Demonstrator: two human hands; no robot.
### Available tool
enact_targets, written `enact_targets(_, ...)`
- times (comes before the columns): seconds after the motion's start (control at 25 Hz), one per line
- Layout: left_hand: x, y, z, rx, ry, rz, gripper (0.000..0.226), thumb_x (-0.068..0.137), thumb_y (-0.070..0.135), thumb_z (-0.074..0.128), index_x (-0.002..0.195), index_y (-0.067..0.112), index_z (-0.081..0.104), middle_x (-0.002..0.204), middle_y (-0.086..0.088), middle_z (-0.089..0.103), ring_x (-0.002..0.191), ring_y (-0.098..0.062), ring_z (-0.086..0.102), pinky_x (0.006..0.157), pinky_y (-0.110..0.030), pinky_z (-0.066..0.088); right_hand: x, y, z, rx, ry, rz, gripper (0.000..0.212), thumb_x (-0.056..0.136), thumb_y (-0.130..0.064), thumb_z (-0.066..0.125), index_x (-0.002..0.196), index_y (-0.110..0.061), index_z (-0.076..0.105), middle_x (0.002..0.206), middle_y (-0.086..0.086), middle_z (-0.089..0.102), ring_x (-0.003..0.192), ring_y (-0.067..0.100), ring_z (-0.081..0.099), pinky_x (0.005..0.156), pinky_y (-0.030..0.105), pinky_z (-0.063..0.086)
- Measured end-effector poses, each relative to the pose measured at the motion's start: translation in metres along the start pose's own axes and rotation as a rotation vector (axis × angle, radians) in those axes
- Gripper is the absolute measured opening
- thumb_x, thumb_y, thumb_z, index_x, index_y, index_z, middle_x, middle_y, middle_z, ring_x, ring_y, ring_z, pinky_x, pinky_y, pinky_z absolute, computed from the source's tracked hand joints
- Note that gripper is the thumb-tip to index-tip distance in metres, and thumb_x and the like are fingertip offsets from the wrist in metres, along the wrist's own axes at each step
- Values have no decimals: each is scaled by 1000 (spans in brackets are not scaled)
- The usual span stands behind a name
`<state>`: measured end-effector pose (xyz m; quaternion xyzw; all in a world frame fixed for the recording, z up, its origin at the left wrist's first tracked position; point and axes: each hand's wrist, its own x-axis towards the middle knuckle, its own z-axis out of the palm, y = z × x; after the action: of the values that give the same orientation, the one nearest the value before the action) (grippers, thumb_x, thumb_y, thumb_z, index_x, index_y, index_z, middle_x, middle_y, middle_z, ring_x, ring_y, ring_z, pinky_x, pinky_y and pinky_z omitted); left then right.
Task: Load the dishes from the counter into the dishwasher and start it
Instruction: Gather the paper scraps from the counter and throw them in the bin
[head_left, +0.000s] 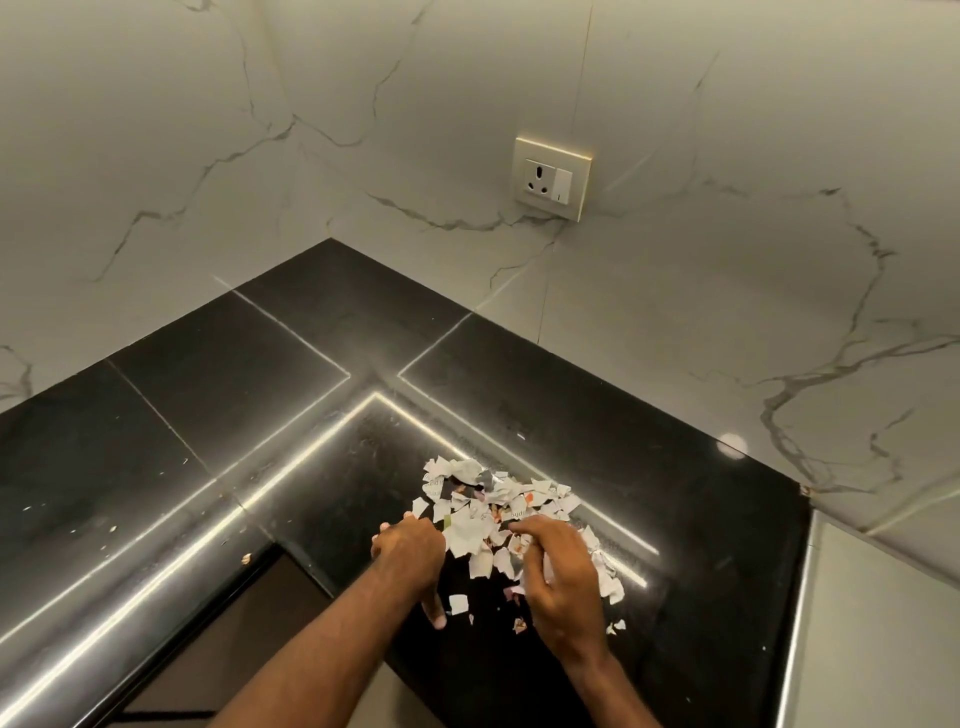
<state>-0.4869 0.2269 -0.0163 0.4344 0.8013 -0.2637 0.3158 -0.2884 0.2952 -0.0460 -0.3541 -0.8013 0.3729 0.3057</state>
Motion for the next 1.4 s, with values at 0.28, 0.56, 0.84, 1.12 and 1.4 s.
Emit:
enact_targets(0.28,-1,9,-5,-7,-60,-44,111,68,65,85,152,6,41,164,-27,23,144,-56,31,107,-66,44,2,40,11,-232,-89,281,73,104,-70,14,166,-34,1,174,-16,-4,158,-1,-5,131,43,6)
enact_targets(0.56,-15,-4,4,3,74,37,105,53,85,79,121,5,67,137,-17,59,131,-39,51,104,-55,50,20,12,19,-105,-180,158,64,104,-69,20,163,-42,23,168,-22,19,155,2,7,125,42,7)
enact_targets(0.84,-32,-6,-1,4,119,23,102,59,83,76,124,5,67,140,-15,57,125,-31,56,107,-50,48,88,50,20,-172,-353,183,75,101,-77,6,165,-37,11,173,-9,11,159,8,5,131,51,9)
enact_targets(1.12,-41,-17,17,-126,200,0,135,58,82,78,154,-3,35,165,-23,24,148,-43,32,114,-52,42,94,15,24,-36,-608,0,65,106,-67,17,163,-38,23,168,-17,22,152,-2,16,123,33,15)
enact_targets(1.4,-37,-19,35,-281,206,-53,158,55,80,82,161,1,-5,169,-25,3,156,-40,15,123,-51,30,140,-7,76,-82,-843,-117,70,106,-70,17,165,-33,23,171,-10,20,156,2,14,131,45,15)
